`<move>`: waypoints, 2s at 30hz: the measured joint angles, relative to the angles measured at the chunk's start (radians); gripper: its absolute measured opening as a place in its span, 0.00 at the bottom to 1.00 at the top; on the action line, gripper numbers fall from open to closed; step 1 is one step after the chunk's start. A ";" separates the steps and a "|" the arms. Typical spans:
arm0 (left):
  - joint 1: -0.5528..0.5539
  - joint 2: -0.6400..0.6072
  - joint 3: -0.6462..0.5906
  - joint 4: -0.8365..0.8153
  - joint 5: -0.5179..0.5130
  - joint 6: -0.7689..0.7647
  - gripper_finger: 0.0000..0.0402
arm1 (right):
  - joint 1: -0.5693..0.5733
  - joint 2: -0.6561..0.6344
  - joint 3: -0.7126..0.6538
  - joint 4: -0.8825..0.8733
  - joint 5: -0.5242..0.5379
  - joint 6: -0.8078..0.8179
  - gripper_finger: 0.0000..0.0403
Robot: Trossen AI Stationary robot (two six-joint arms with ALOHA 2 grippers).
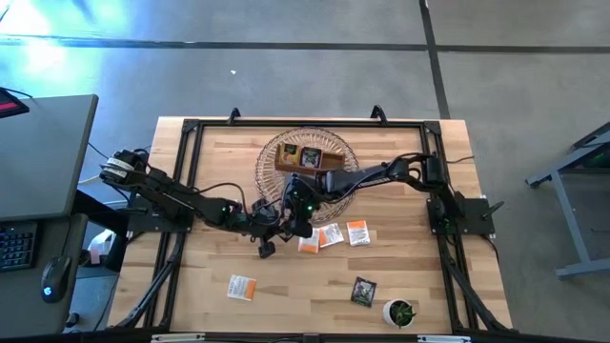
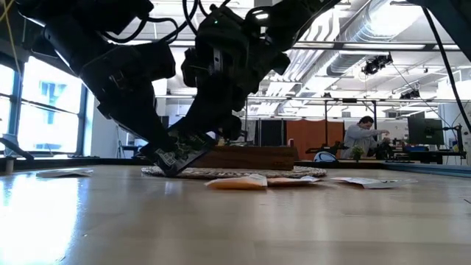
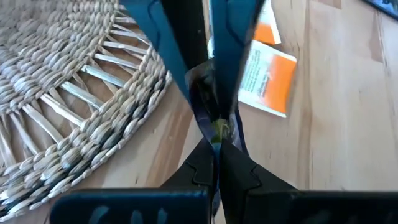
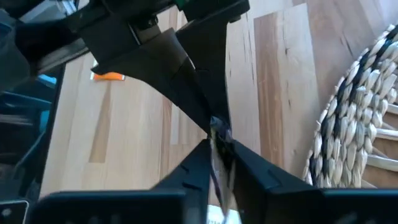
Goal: Pick & Place Tea
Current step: Put the black tea bag into the middle section of the wooden organizer
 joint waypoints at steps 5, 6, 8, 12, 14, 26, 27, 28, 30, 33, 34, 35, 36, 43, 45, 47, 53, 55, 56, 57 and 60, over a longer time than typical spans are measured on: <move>0.000 0.000 0.000 0.003 0.017 0.021 0.00 | 0.005 0.000 0.000 -0.007 0.006 0.006 0.03; 0.000 0.000 0.000 0.004 0.021 0.022 0.00 | 0.005 0.000 0.000 -0.007 0.006 0.005 0.04; 0.000 0.000 0.000 0.004 0.023 0.022 0.01 | 0.005 0.000 0.000 -0.010 0.006 -0.003 0.02; 0.001 0.000 0.000 0.003 0.024 0.022 0.06 | 0.005 0.000 0.000 -0.019 0.004 -0.006 0.02; 0.001 0.000 0.000 0.000 0.024 0.022 0.11 | 0.006 0.000 0.000 -0.031 -0.003 -0.006 0.01; 0.002 0.000 0.000 -0.011 -0.022 0.046 0.39 | -0.005 -0.008 0.000 -0.136 0.088 0.003 0.01; 0.002 0.000 0.000 -0.017 -0.035 0.046 0.39 | -0.012 -0.016 0.008 -0.158 0.081 0.005 0.01; 0.002 0.000 0.000 -0.026 -0.049 0.045 0.39 | -0.018 -0.025 0.021 -0.195 0.070 0.000 0.00; 0.001 0.000 0.000 -0.047 -0.079 0.041 0.39 | -0.032 -0.053 0.064 -0.298 0.082 -0.043 0.00; 0.001 0.000 -0.001 -0.058 -0.118 0.020 0.39 | -0.054 -0.093 0.148 -0.495 0.278 -0.208 0.00; 0.001 0.000 -0.001 -0.056 -0.124 0.015 0.39 | -0.064 -0.099 0.176 -0.546 0.367 -0.274 0.00; 0.001 0.000 -0.001 -0.048 -0.124 0.015 0.39 | -0.076 -0.105 0.205 -0.589 0.448 -0.324 0.00; 0.001 0.000 -0.001 -0.046 -0.124 0.015 0.39 | -0.090 -0.106 0.232 -0.618 0.509 -0.364 0.00; 0.001 0.000 -0.001 -0.047 -0.125 0.014 0.39 | -0.255 -0.102 0.294 -0.620 0.557 -0.555 0.00; 0.001 0.000 -0.001 -0.046 -0.126 0.014 0.39 | -0.294 -0.100 0.280 -0.622 0.534 -0.623 0.00; 0.001 0.000 -0.001 -0.048 -0.129 0.016 0.39 | -0.322 -0.100 0.271 -0.603 0.491 -0.681 0.00; 0.001 0.000 -0.001 -0.050 -0.136 0.029 0.39 | -0.345 -0.100 0.178 -0.488 0.365 -0.734 0.00; 0.001 0.000 -0.001 -0.051 -0.136 0.029 0.39 | -0.347 -0.100 0.146 -0.490 0.348 -0.737 0.00; 0.001 0.000 -0.001 -0.051 -0.136 0.029 0.39 | -0.347 -0.100 0.135 -0.492 0.351 -0.739 0.00; 0.001 0.000 -0.001 -0.051 -0.137 0.029 0.39 | -0.347 -0.100 0.127 -0.495 0.367 -0.739 0.00; 0.001 0.000 -0.001 -0.053 -0.158 0.030 0.39 | -0.346 -0.100 0.113 -0.488 0.423 -0.740 0.00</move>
